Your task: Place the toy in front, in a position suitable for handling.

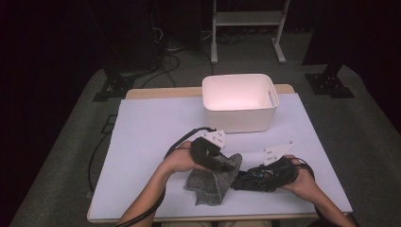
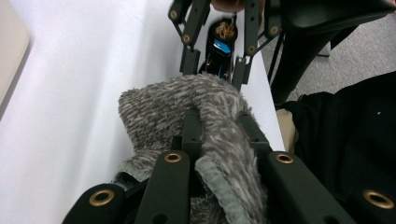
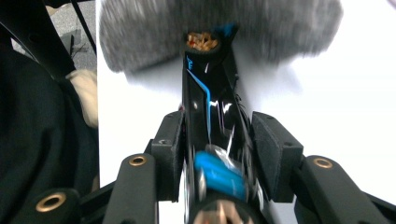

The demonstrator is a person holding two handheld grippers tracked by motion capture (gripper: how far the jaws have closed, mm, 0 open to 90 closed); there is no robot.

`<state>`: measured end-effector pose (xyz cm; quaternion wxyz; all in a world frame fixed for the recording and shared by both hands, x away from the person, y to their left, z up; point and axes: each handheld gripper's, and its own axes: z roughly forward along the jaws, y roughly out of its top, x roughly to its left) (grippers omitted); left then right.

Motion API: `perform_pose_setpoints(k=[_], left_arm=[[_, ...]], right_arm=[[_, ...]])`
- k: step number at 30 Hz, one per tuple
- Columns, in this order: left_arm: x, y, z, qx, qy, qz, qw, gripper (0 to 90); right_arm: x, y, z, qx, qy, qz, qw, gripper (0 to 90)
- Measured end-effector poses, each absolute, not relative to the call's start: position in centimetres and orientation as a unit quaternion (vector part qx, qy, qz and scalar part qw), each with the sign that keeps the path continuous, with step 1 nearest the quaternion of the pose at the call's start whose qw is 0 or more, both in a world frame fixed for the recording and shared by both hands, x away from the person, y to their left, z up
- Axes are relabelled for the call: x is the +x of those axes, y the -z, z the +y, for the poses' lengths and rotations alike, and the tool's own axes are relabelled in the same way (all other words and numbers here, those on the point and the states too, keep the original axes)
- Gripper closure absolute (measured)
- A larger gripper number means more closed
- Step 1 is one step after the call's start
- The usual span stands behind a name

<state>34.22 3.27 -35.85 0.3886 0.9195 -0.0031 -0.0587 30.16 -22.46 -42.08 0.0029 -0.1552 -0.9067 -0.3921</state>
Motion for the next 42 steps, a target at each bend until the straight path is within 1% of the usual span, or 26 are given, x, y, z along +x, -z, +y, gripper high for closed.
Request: perform_pose_setpoints(k=[3,10,13,15,18,21,25,32,34,37,39,42], left_arm=[[34.2,36.0,3.1,0.92,0.061,-0.001,0.387,76.9],[34.1,35.9,3.7,0.921,0.056,0.001,0.385,76.9],[34.0,35.8,4.2,0.921,0.056,0.004,0.387,76.9],[33.9,35.7,4.6,0.921,0.053,0.005,0.386,76.8],[33.8,35.6,5.4,0.92,0.051,0.01,0.389,76.8],[33.6,35.2,6.6,0.918,0.045,0.015,0.393,76.9],[33.5,34.5,8.8,0.918,0.03,0.029,0.395,76.8],[33.1,32.6,14.2,0.916,-0.007,0.068,0.395,76.9],[32.9,31.9,16.1,0.916,-0.022,0.083,0.393,76.9],[32.6,31.6,17.8,0.914,-0.031,0.098,0.393,76.9],[32.5,31.9,18.0,0.911,-0.029,0.1,0.4,76.9],[32.8,32.9,16.9,0.91,-0.016,0.093,0.403,77.0]], right_arm=[[29.6,43.2,-22.9,-0.161,0.397,-0.904,-0.002,55.2],[29.6,42.8,-22.4,-0.153,0.373,-0.915,-0.01,54.0],[29.6,43.4,-21.6,-0.142,0.341,-0.929,-0.019,48.2],[29.5,44.0,-20.8,-0.128,0.326,-0.936,-0.016,54.1],[29.4,44.0,-20.2,-0.123,0.326,-0.937,-0.026,54.8],[29.7,43.8,-19.4,-0.115,0.326,-0.938,-0.025,54.9],[30.8,43.3,-17.6,-0.103,0.343,-0.934,-0.01,54.9],[32.9,42.6,-11.8,-0.064,0.348,-0.935,0.004,54.9],[33.2,42.5,-10.4,-0.052,0.343,-0.938,-0.001,54.9],[33.7,42.3,-9.1,-0.044,0.345,-0.937,0.004,54.9],[34.1,42.3,-8.4,-0.042,0.346,-0.937,0.01,54.9],[34.2,42.7,-7.8,-0.037,0.34,-0.94,0.013,54.9]])
